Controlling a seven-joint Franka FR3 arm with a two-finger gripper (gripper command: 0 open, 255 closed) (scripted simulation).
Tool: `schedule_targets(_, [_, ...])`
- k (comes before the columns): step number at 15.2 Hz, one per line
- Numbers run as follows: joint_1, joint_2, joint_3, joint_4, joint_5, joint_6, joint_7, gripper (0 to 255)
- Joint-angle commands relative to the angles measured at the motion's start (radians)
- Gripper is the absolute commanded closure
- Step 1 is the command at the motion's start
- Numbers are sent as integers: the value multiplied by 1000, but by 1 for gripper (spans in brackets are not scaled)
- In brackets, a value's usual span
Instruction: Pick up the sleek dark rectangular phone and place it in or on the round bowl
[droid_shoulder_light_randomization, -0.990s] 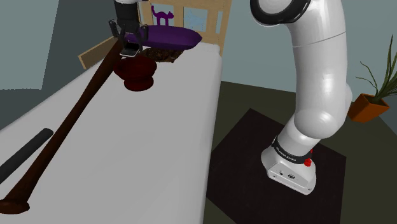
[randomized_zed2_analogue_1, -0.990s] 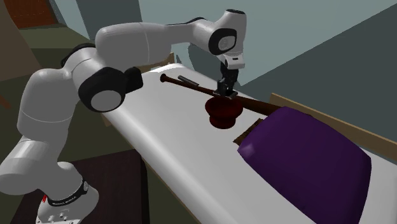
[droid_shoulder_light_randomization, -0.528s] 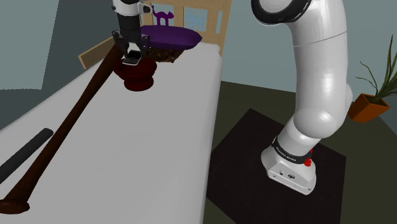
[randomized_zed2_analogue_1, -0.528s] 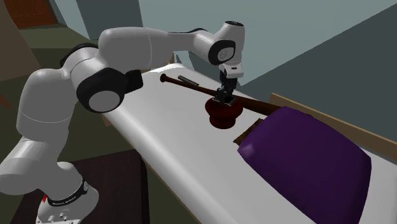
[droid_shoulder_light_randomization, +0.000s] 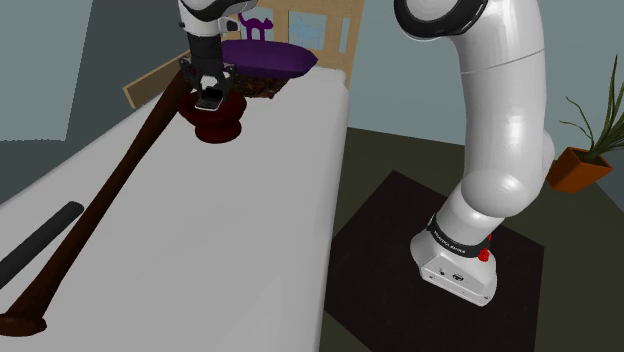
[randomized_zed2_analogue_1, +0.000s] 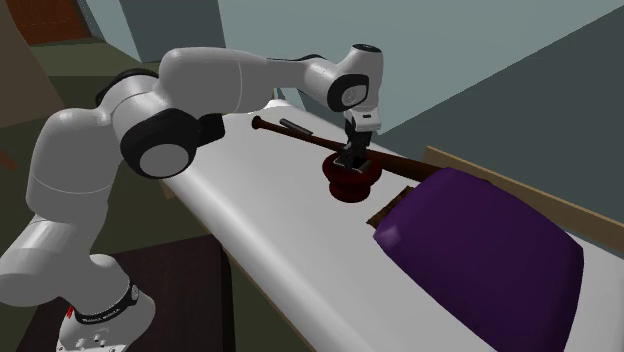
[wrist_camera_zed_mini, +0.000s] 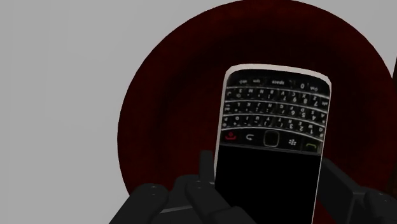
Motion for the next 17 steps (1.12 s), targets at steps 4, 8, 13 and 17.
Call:
schedule_targets(4, [0,0,0,0,0,1,0,0])
schedule_targets(8, [0,0,0,0,0,1,0,0])
schedule_targets(13, [10,-11,5,112,7,-120,-9,0])
schedule_targets(17, [10,-11,5,112,7,-120,-9,0])
